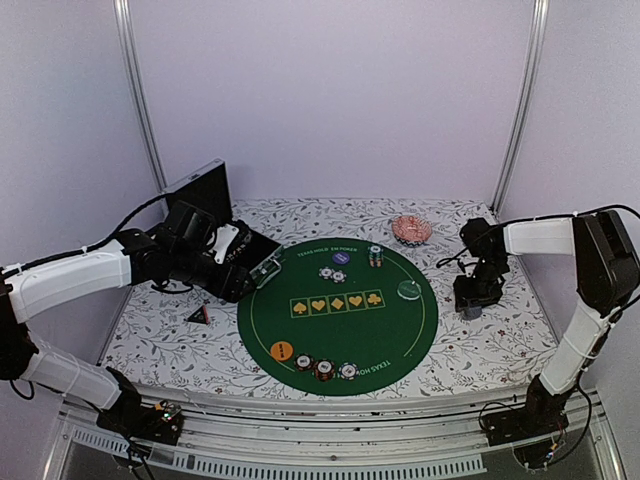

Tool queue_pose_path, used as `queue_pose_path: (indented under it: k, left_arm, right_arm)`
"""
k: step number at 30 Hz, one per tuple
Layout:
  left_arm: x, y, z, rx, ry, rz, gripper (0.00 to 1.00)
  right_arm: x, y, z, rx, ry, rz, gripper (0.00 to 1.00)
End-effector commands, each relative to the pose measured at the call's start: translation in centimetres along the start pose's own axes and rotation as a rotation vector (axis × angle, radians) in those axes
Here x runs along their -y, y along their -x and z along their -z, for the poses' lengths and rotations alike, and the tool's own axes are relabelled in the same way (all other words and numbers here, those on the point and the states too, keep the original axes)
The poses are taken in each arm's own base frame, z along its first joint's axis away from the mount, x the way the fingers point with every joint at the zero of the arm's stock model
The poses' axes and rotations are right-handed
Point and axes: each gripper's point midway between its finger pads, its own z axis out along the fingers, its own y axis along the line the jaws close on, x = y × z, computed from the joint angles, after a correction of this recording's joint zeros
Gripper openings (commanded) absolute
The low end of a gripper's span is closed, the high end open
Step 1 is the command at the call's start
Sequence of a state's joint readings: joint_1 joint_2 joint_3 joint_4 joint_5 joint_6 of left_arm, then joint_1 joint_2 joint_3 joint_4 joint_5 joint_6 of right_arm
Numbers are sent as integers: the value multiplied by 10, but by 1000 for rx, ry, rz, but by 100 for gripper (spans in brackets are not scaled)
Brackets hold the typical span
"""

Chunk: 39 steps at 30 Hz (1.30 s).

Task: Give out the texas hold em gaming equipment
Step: Pick up the face-down deck piles from the center of the board, then pass from the right arm to the left

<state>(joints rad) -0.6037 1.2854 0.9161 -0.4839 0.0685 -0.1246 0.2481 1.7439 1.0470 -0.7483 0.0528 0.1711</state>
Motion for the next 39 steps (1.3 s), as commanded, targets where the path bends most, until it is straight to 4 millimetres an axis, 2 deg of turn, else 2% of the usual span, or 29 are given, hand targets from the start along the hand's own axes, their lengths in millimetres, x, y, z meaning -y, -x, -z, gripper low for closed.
queue_pose_path:
  k: [1,6,7,8,13,18,22,26,30,35,39]
  left_arm:
    - [1,3,0,16,-19,8,80]
    - [8,12,9,65,-64,11,80]
    - [10,14,11,75,-80,13,80]
    - [12,16,13,86,-98,16,79]
    - [22,20,18,110,-175,26,78]
    - [37,25,24,136,-277,35,77]
    - [48,28,28,156,-350,70,77]
    - [61,31,31,155,-441,130,79]
    - [78,30,36,162,-554,180,80]
    - [88,17,26,134,-593,207,81]
    - [94,8,15,94,-601,222,81]
  right_arm:
    - [-20,-12,10,-48,-21,117,47]
    - [-52,1,39,12,-34,240,46]
    - [-60,-2,42,14,-38,279,46]
    - [-72,6,54,47,-28,310,46]
    - [-126,9,86,115,20,474,46]
    - [-192,3,119,224,87,668,45]
    - [-256,-19,137,310,125,892,45]
    - [-301,-38,143,362,139,1039,45]
    - [-332,-50,140,400,138,1140,44]
    - [-359,-56,141,447,157,1193,44]
    - [-371,-61,145,481,168,1224,43]
